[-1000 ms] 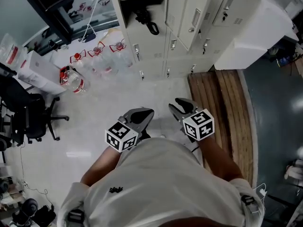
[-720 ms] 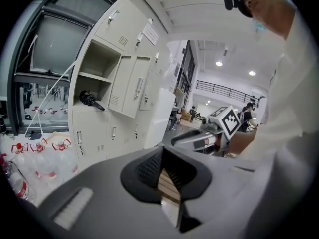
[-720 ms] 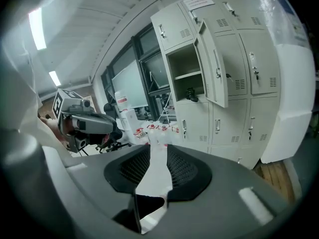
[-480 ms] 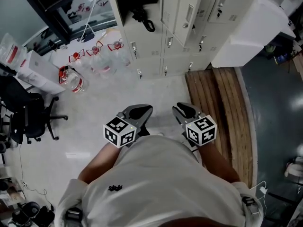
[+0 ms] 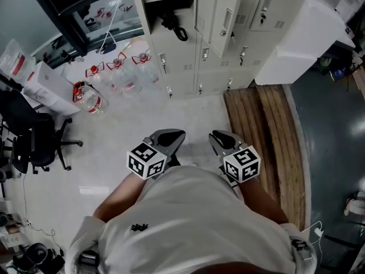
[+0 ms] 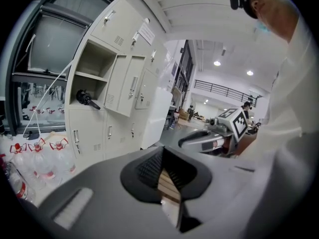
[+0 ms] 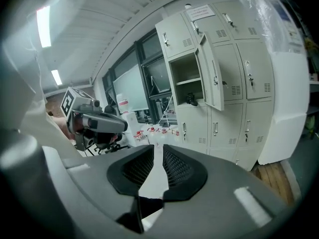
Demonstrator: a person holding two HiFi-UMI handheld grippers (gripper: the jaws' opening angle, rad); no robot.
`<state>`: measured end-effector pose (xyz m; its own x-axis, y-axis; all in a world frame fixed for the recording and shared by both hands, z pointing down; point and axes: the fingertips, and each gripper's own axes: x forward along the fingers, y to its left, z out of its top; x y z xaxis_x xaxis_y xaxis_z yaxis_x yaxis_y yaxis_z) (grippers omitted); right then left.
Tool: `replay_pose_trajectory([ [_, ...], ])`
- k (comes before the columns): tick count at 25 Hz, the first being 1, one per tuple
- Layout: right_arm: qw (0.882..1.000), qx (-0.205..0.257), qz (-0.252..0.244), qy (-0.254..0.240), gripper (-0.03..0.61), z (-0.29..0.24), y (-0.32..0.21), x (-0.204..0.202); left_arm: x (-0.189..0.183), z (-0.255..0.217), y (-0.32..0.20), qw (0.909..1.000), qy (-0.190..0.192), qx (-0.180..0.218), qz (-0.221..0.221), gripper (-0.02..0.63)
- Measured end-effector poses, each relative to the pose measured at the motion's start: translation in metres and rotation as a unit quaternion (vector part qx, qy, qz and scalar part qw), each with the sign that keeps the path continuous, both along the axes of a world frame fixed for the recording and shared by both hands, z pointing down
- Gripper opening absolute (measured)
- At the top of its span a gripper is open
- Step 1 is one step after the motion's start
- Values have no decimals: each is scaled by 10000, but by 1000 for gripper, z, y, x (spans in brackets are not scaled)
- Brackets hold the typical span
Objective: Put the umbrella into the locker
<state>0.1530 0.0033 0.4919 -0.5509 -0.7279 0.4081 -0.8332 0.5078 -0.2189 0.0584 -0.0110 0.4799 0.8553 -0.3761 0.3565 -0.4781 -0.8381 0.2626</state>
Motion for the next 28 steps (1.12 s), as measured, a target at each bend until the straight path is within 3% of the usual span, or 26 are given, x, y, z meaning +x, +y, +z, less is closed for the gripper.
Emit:
replay_pose_trajectory([
  [14,9994,265,-32,227,20,-1,-3,-21,-24,4,9,9999,-27,-24,-147,55],
  [28,9993,179,-131,287,5,10,-17,-23,-32,16,-1,9992,-13,-126,-370,57],
])
